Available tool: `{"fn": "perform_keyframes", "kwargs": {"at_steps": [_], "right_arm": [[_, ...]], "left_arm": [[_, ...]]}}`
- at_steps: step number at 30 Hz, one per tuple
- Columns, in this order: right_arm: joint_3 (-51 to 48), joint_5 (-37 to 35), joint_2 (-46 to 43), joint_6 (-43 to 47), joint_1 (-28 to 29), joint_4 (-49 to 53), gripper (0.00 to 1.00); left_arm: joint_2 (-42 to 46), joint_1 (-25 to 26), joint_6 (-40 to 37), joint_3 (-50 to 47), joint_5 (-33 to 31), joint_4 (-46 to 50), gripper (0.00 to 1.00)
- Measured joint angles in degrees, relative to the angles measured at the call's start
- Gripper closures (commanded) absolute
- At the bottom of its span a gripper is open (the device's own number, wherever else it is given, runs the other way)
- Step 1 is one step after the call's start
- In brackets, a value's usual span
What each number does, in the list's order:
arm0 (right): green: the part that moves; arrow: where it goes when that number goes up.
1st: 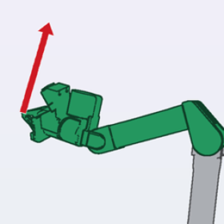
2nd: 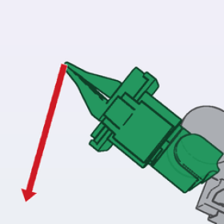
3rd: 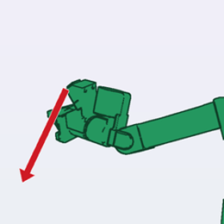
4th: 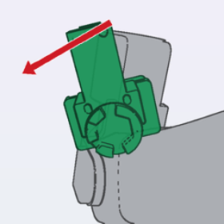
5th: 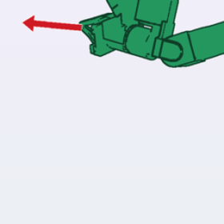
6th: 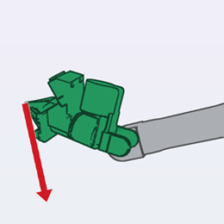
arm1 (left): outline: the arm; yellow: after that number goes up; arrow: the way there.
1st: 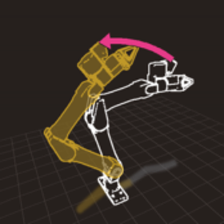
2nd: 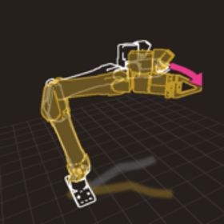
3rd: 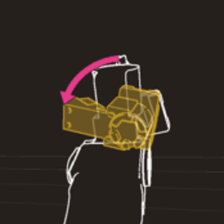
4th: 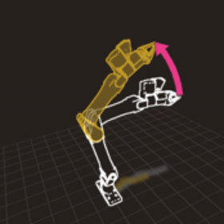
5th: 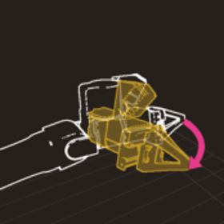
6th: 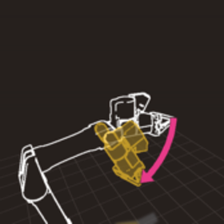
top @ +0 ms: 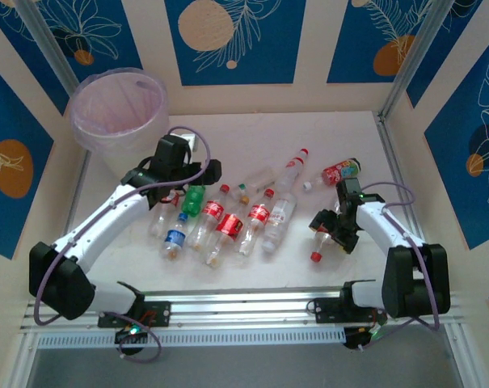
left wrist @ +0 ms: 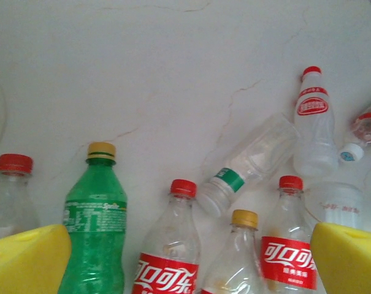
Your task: Put the plastic bottles in the bin
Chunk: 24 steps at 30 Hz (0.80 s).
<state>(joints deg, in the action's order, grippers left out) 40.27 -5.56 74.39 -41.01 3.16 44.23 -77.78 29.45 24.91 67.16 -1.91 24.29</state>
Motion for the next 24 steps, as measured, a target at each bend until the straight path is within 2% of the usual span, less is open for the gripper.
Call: {"fn": "perform_keyframes", "kwargs": {"at_steps": [7, 13, 18, 21, 24], "right_arm": [[-0.6, -0.7, -0.5, 0.5, -0.2, -3.1, 0.32], [-0.3, -0.9, -5.6, 1.3, -0.3, 0.4, 0.36], [5.6, -0.3, -10.3, 3.8, 2.3, 6.2, 0.4], [9.9, 5.2, -12.4, 8.1, 6.1, 5.2, 0.43], [12.0, 13.8, -12.8, 12.5, 8.5, 0.6, 0.46]], "left_arm": [[-2.3, 0.0, 4.7, 0.1, 6.4, -4.9, 0.0], [-4.2, 0.1, 8.6, 0.1, 12.4, -9.0, 0.0], [-6.1, 0.1, 12.7, 0.1, 19.0, -13.6, 0.0], [-8.4, 0.1, 17.9, 0.1, 25.9, -20.8, 0.0], [-10.6, 0.2, 23.1, 0.1, 31.5, -28.5, 0.0]]}}
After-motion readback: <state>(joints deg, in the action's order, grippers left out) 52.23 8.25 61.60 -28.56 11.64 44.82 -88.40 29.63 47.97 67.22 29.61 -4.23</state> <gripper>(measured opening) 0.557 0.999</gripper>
